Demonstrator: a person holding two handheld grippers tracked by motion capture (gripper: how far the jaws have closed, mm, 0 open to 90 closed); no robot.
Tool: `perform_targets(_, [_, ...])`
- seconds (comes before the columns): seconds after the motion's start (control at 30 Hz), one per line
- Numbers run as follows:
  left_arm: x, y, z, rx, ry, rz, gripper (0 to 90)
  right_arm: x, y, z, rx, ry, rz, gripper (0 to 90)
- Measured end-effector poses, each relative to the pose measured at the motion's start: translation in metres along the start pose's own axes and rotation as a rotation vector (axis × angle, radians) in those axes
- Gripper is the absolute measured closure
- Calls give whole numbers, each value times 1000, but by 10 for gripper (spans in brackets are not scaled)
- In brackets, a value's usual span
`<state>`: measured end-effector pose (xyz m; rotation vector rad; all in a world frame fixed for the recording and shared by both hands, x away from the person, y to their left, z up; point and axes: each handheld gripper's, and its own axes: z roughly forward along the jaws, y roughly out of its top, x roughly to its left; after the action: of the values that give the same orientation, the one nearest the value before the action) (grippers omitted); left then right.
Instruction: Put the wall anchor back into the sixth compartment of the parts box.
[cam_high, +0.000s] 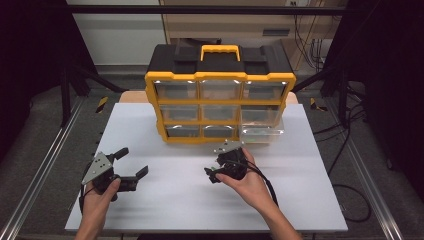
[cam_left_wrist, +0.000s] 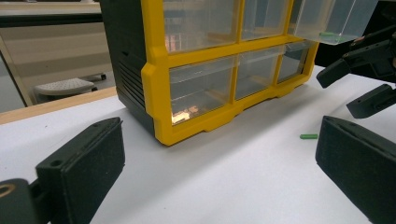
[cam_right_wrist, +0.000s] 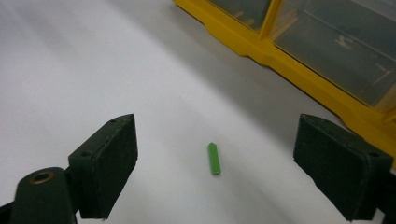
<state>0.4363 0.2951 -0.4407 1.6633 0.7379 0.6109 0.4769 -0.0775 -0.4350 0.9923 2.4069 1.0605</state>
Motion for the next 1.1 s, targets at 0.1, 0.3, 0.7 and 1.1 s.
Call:
perform_targets(0.1, [0,0,0,0,0,1,16,-3,-3,2,14,-1,20,144])
perform_targets(0.3, [0,0,0,0,0,0,16,-6,-5,8,37,5,34,201])
perform_targets(0.7, [0,0,0,0,0,-1,16,-8,-6,17,46,12,38,417])
perform_targets(1.1, [0,0,0,1,-2,0,16,-12,-9,26,72,20,62,592])
